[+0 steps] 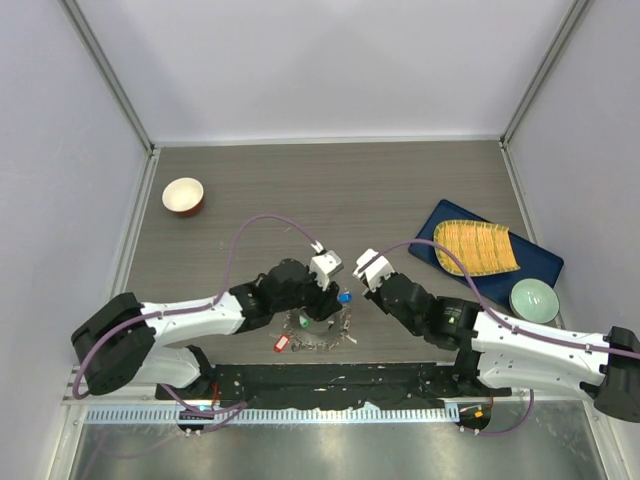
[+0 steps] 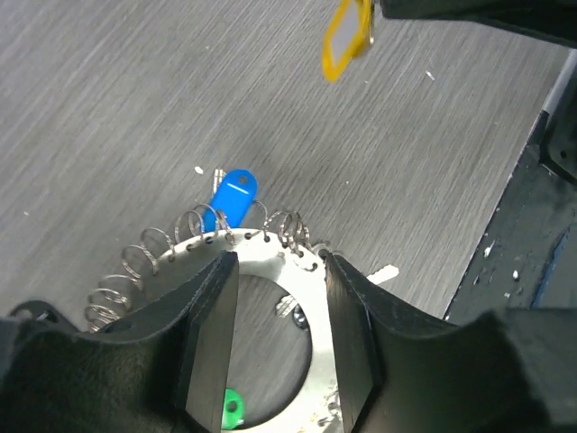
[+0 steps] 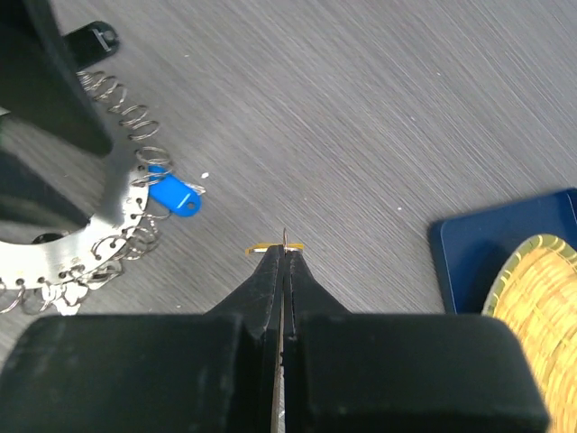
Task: Put the keys on the keyring
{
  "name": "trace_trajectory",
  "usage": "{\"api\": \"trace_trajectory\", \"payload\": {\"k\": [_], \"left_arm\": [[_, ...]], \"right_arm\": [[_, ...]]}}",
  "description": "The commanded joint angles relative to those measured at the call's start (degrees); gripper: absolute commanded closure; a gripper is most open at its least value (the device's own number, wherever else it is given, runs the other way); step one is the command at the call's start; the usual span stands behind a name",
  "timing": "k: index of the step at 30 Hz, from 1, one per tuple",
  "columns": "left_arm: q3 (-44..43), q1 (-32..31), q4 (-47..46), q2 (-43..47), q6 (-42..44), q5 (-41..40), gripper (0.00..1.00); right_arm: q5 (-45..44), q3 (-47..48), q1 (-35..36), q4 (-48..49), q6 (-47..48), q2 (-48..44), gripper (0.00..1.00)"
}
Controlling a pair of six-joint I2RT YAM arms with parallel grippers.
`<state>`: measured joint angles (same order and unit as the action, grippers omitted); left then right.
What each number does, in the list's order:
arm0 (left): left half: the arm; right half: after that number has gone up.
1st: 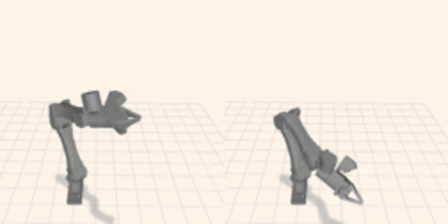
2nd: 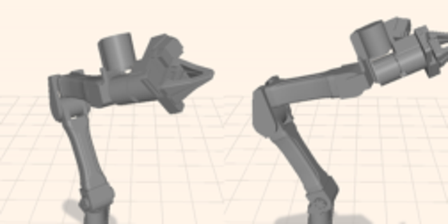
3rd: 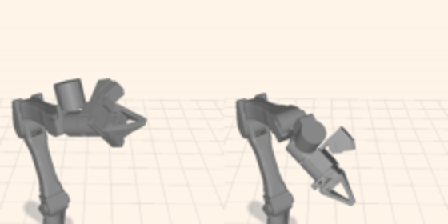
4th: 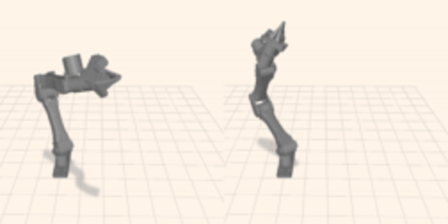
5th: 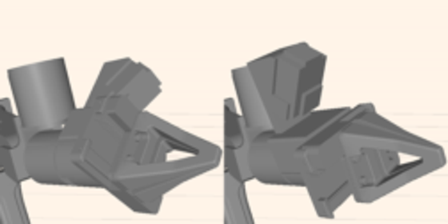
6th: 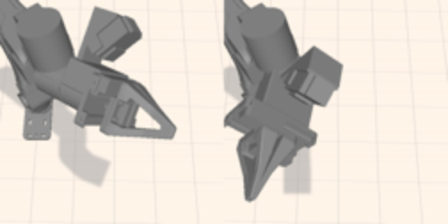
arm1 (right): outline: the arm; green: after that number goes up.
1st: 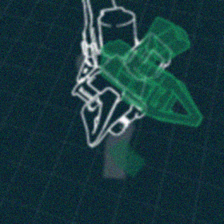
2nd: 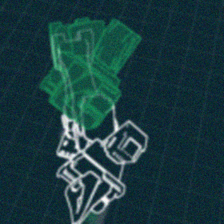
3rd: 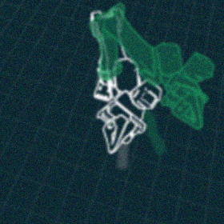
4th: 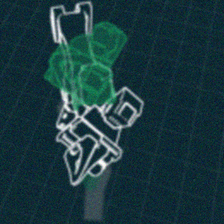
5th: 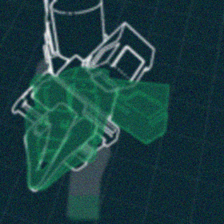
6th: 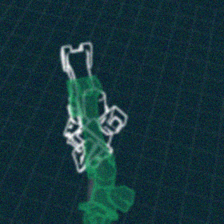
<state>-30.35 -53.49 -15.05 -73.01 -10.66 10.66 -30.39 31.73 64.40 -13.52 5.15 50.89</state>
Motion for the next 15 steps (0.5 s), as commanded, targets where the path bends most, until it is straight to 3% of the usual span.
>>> {"api": "trace_trajectory", "payload": {"k": [1,7,15], "left_arm": [[-6.56,-4.07,7.65,-3.79,-12.79,-18.53,0.55],[-12.88,-7.67,14.68,-8.28,-16.85,-26.9,0.56],[-17.46,-9.35,19.0,-14.78,-19.05,-28.58,0.57]], "right_arm": [[-4.32,1.85,-1.64,1.65,-3.91,-0.88,0.99],[-3.8,0.44,-2.61,2.79,-4.97,-2.9,0.99],[-3.53,-1.23,-2.88,3.59,-4.97,-4.92,0.99]]}}
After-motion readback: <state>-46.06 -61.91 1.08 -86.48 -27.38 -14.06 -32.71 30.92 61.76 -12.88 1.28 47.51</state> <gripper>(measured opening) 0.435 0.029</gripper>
